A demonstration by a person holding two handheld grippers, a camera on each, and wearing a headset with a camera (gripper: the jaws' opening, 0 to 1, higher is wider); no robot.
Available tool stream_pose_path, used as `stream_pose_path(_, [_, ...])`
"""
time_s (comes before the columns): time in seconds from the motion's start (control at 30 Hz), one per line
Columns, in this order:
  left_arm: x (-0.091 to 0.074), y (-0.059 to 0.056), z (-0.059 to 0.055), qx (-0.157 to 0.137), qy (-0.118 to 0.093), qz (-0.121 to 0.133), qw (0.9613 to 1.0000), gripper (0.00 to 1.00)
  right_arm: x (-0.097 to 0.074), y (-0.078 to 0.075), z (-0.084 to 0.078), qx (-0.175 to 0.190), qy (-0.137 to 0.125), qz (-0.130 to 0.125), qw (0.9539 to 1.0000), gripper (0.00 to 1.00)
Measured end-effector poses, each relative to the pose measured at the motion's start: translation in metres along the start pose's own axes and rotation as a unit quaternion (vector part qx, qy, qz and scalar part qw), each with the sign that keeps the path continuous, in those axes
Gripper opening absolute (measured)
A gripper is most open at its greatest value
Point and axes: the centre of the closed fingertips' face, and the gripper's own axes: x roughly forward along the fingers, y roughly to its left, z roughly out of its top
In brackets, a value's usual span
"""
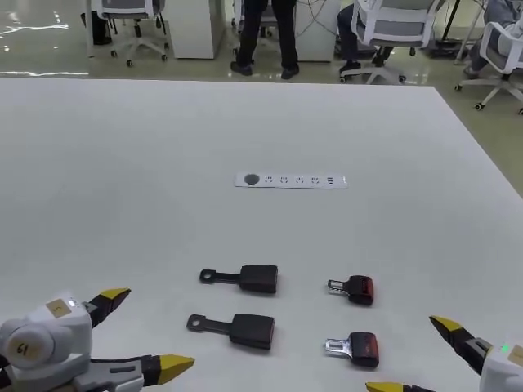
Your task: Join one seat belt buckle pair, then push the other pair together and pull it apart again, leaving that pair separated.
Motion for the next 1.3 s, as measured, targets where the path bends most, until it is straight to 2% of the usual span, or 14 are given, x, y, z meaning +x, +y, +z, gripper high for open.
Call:
stream_pose_path(0.23, [0.0, 0.0, -0.003, 0.001, 0.004, -0.001, 1.0, 1.0, -0.002, 0.004, -0.003, 0.004, 0.005, 0.001, 1.0, 1.0])
stream_pose_path(0.33, [0.001, -0.002, -0.005, 0.001, 0.006, -0.002, 1.0, 1.0, -0.003, 0.002, -0.008, 0.006, 0.01, 0.0, 0.9999, 1.0])
stream_pose_path(0.67, [0.006, -0.008, -0.008, 0.005, 0.016, -0.01, 0.9998, 1.0, -0.003, 0.003, -0.011, 0.01, 0.014, 0.002, 0.9998, 0.99])
stream_pose_path(0.93, [0.016, -0.015, -0.01, 0.005, 0.022, -0.017, 0.9996, 1.0, 0.0, 0.003, -0.011, 0.011, 0.015, 0.003, 0.9998, 0.98])
stream_pose_path(1.1, [0.022, -0.02, -0.01, 0.007, 0.027, -0.024, 0.9993, 1.0, 0.0, -0.001, -0.016, 0.012, 0.018, 0.002, 0.9998, 0.98])
stream_pose_path(1.3, [0.03, -0.021, -0.01, 0.008, 0.031, -0.028, 0.9991, 1.0, 0.004, -0.006, -0.024, 0.016, 0.023, 0.004, 0.9996, 0.97])
